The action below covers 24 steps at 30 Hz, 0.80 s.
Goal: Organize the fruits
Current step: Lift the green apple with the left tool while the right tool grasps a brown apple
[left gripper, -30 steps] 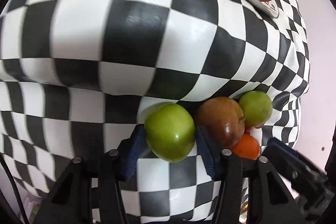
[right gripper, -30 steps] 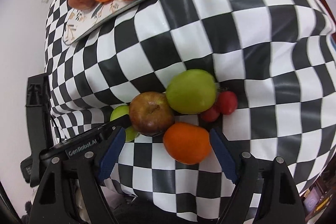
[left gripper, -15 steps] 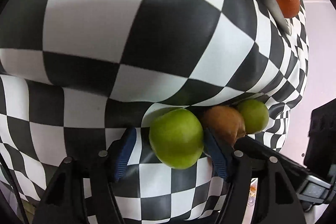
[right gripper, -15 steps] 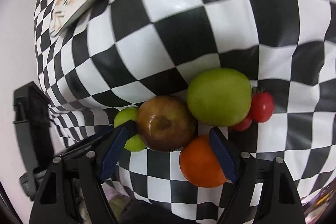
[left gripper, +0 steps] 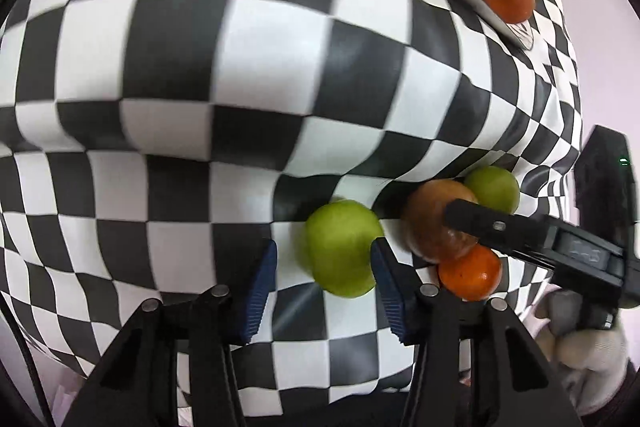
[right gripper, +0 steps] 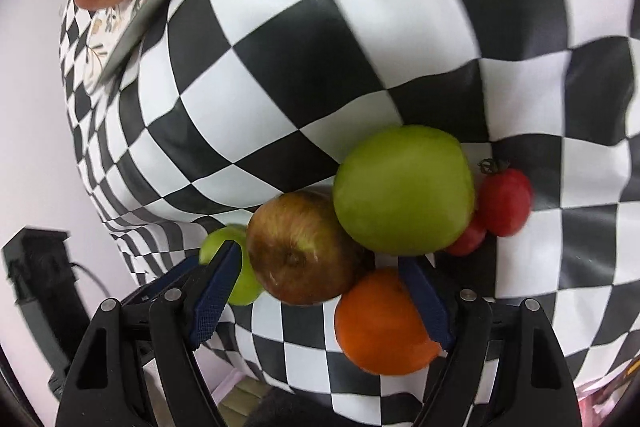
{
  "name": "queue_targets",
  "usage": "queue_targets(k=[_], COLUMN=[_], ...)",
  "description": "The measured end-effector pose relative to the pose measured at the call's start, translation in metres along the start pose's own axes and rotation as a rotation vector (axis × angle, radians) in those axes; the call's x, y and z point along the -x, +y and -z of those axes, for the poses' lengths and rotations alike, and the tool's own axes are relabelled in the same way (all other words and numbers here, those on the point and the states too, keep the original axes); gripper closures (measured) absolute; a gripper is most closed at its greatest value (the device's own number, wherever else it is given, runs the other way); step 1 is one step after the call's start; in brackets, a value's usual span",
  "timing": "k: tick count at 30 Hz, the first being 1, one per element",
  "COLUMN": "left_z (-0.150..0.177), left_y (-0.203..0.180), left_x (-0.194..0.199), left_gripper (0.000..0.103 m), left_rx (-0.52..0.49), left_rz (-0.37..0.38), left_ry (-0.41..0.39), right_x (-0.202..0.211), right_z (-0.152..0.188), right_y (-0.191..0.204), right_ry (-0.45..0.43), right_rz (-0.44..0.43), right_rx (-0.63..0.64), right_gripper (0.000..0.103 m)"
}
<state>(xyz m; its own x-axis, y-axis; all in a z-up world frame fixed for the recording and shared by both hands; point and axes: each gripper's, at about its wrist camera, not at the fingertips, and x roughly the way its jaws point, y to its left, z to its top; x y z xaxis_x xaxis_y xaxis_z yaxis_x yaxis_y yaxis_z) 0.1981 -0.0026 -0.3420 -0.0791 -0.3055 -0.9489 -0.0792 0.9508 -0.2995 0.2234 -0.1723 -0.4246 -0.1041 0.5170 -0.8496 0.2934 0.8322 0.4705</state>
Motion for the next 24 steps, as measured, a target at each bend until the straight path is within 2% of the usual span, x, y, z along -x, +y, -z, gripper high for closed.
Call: queue_targets(k=[2,4,7,9,11,17,19,20,24], left_z=[-0.002,-0.005,-0.012,-0.016,-0.018,-0.025,-0.026,-0.027,-0.024], left_y=[0.010,0.017,0.018,0.015,0.010,-0.005,-0.021,-0.028,-0.043], left_x=[-0.002,-0.011,-0.023,-0.032,-0.040,-0.055,-0.061,-0.061,-0.050], left_gripper=[0.051,0.037,0.032,0.032,0.032,0.034,0.043,0.050,0.050], left_rx=[0.036,0.071,0.110,0.135,0.133,0.105,0.100,0.088,0.013], left_rz=[0.032,0.046,0.092,0.124,0.138,0.114,0.105,0.107,-0.021], left_ry=[0.012,0.024,0.045,0.062,0.083,0.097,0.088,0.090,0.030], right_x=[-0.010,-0.018,-0.019,-0.015,-0.009,0.017,0.025,0.029,0.046], right_z=[-0.001,0.002,0.009,0.015,0.018,0.021,0.023,0.025,0.029], right_y=[0.007,0.016,0.026,0.027,0.018,0.000,-0.005,-0.008,-0.016], right_ry=[0.004,-0.002,-0.020,-0.031,-0.034,-0.053,-0.060,-0.066,-0.088], right_rz=[0.024,0.047,0.099,0.122,0.117,0.066,0.047,0.036,0.007], right_rx=[0.027,0.065,0.118,0.152,0.132,0.096,0.083,0.074,0.048], right_gripper=[0.022,0.032,0.033,0.033,0.033,0.033,0.033,0.033,0.033])
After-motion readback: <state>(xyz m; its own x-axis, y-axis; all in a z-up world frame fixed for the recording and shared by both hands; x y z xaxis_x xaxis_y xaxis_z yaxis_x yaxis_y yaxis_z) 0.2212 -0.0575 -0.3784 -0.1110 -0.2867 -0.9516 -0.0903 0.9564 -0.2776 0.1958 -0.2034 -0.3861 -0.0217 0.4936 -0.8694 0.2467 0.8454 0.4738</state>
